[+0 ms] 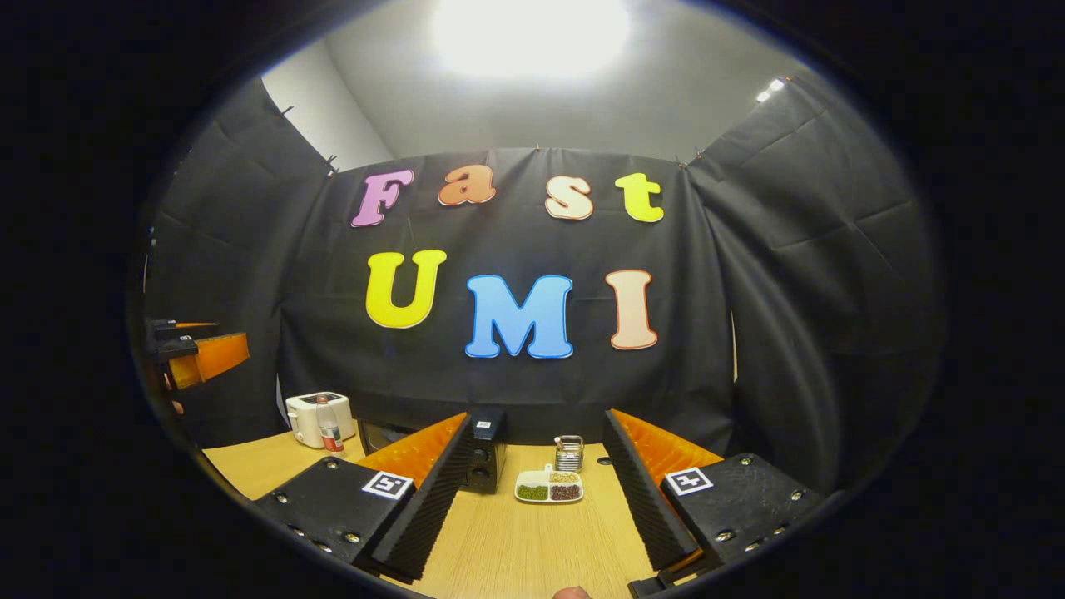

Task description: Open the electric oven with the left hand, put the food in, and close the electric oven.

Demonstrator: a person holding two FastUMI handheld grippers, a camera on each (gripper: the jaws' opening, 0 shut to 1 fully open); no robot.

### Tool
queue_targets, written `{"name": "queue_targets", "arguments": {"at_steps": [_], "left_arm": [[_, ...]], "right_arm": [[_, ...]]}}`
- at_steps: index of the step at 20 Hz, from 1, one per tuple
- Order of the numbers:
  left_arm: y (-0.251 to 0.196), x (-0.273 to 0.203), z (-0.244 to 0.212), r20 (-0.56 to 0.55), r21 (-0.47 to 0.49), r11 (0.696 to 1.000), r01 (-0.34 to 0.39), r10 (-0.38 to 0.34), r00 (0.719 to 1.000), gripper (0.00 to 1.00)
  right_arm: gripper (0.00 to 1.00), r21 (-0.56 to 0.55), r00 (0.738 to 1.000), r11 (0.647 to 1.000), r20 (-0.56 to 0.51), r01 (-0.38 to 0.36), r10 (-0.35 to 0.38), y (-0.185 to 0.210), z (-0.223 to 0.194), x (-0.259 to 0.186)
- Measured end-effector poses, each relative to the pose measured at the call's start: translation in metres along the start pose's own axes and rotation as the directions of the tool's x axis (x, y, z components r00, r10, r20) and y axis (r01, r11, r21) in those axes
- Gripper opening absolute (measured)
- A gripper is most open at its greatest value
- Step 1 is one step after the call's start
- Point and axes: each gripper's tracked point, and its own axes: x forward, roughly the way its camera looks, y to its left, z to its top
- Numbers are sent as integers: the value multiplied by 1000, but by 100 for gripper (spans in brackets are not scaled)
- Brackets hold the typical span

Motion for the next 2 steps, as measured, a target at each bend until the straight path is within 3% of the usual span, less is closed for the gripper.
{"name": "queue_targets", "arguments": {"at_steps": [2], "left_arm": [[2, -6, 5, 13, -4, 1000, 0, 0, 1000, 98]], "right_arm": [[95, 5, 1000, 1000, -1, -14, 14, 6, 1, -2]]}}
